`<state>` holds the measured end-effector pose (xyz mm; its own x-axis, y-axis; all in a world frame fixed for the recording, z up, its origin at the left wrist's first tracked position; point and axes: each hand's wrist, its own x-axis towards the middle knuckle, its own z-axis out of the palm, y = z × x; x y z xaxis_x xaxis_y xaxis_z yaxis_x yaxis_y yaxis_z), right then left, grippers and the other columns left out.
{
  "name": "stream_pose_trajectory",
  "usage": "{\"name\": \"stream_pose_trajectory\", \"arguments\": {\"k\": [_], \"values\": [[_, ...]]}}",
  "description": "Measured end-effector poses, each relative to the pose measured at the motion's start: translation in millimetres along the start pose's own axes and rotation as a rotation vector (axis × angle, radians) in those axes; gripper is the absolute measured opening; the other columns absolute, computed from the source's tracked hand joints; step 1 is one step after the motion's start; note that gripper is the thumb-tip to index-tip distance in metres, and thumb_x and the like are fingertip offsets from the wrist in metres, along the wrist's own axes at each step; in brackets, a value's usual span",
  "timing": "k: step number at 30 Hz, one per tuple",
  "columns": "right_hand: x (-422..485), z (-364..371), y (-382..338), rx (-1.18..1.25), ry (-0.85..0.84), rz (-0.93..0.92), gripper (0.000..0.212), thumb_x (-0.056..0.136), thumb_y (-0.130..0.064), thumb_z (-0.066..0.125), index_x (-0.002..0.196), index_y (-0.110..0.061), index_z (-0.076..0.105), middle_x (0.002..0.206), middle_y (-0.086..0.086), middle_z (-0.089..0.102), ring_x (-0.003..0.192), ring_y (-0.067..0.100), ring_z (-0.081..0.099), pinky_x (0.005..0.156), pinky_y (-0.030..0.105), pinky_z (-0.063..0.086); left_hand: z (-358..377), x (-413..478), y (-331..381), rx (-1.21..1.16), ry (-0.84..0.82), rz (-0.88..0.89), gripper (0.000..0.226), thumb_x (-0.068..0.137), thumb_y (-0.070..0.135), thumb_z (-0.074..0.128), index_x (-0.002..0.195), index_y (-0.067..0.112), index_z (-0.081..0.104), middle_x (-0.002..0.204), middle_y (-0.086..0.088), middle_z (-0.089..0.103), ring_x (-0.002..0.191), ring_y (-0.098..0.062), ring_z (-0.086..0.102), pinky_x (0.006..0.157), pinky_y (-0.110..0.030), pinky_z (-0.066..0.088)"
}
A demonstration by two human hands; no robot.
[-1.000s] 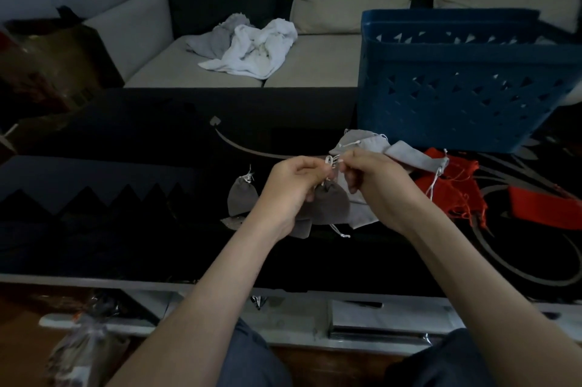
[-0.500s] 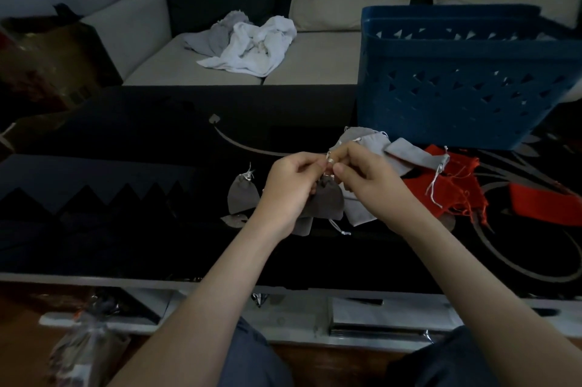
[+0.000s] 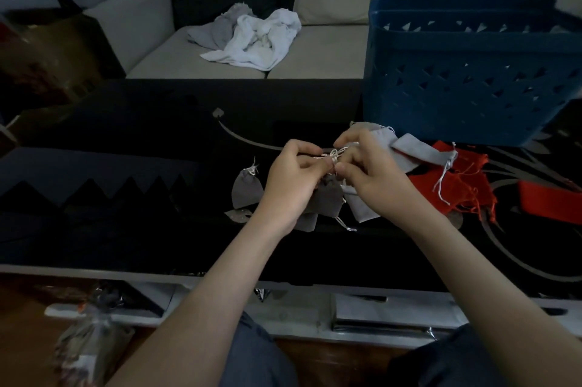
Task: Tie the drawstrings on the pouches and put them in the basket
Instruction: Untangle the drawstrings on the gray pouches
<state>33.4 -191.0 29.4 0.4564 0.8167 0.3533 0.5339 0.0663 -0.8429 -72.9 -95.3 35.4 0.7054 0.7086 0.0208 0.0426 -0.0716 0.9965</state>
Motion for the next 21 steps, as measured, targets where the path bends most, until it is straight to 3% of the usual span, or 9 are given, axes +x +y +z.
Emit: {"name": "stream_pose_trajectory", "arguments": {"k": [2,7,13,18,21], "values": [[0.8,0.0,2.3,-0.013,-0.011,0.015,0.029,0.089,0.003,0.055,0.106,-0.019,0.047,0.061,-0.012,0.056,0.065,0.001,0.054,0.069,0.024,0.045,-0.1,-0.3,0.7,0.045,-0.017,0.028,0.005,0.091,0.017,0.063,0.094,0.02,0.062,0.067,0.008,0.067,0.064,-0.001,0.062,0.062,-0.018,0.045],[-0.6,-0.7,2.3,-0.061,-0.005,0.032,0.026,0.088,0.002,0.057,0.107,-0.014,0.049,0.063,-0.007,0.053,0.062,0.004,0.051,0.066,0.023,0.044,-0.1,-1.2,2.9,0.168,-0.081,0.043,0.017,0.095,0.019,0.055,0.09,0.027,0.069,0.088,0.006,0.07,0.084,-0.006,0.065,0.074,-0.022,0.048],[-2.0,-4.0,-0.4,-0.077,-0.002,0.014,0.022,0.087,0.003,0.057,0.1,-0.014,0.052,0.069,0.005,0.061,0.072,0.02,0.06,0.073,0.034,0.049,2.8,-4.7,6.0,0.285,-0.072,0.135,0.011,0.092,0.025,0.061,0.093,0.017,0.069,0.075,0.011,0.065,0.067,0.008,0.058,0.062,-0.005,0.041],[-0.7,-3.0,-3.4,0.015,-0.023,0.073,0.023,0.089,0.002,0.057,0.092,-0.02,0.052,0.069,-0.001,0.063,0.069,0.01,0.064,0.069,0.025,0.054,1.2,-1.4,3.6,0.305,0.027,0.14,0.015,0.093,0.023,0.058,0.091,0.014,0.07,0.079,0.004,0.068,0.075,-0.005,0.063,0.069,-0.017,0.048],[-0.3,-3.3,-6.5,0.072,0.008,0.091,0.022,0.094,0.001,0.05,0.088,-0.019,0.055,0.067,0.0,0.064,0.067,0.015,0.064,0.067,0.026,0.056,1.2,-1.0,3.3,0.273,0.053,0.126,0.015,0.094,0.024,0.058,0.092,0.016,0.07,0.08,0.004,0.068,0.075,-0.005,0.063,0.073,-0.023,0.05]]}}
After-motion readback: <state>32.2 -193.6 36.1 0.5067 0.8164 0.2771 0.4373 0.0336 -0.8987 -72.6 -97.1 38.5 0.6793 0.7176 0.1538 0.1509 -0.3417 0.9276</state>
